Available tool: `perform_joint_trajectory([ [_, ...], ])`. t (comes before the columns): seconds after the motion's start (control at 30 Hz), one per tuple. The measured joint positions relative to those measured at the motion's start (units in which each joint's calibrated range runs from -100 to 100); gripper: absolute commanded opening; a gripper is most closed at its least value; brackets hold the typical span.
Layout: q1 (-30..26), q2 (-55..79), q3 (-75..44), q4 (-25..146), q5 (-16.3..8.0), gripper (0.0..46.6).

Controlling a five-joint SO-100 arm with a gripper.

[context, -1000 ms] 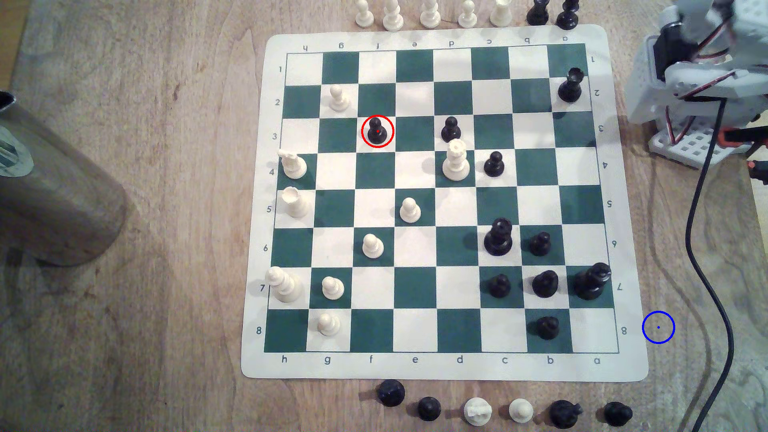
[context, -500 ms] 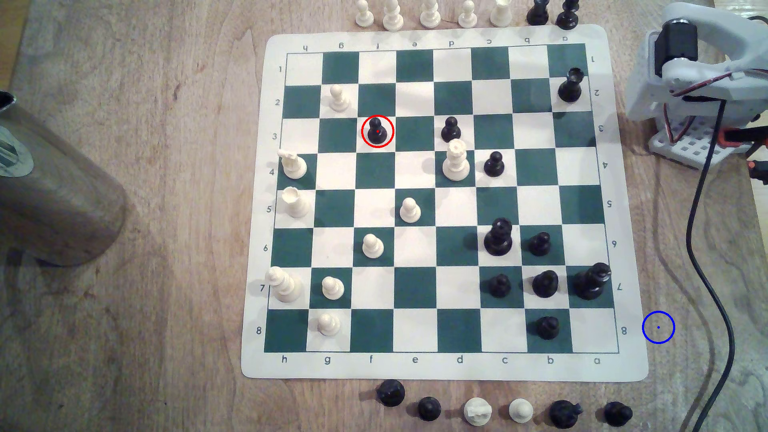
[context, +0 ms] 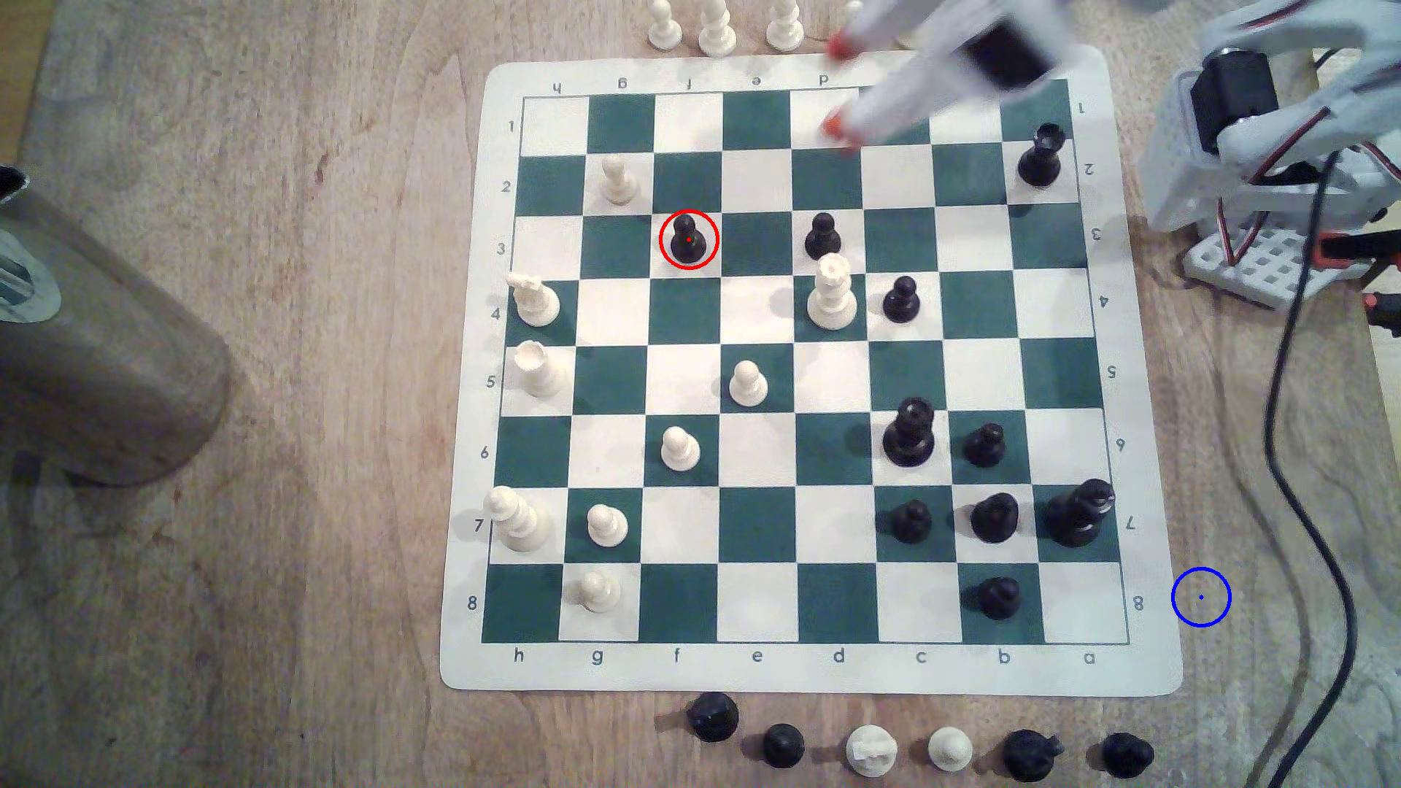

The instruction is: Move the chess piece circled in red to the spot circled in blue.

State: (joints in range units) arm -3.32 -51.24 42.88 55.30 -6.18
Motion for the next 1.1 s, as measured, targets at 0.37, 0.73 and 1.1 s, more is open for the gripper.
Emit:
perform_joint_trajectory([
  [0.37,-0.2,31.8,-22.8,2.0,-5.6,16.9],
  [0.73,-0.2,51.4,-35.2,2.8,-8.0,17.8],
  [1.1,1.8,60.4,-36.8,-2.6,-7.4,17.1],
])
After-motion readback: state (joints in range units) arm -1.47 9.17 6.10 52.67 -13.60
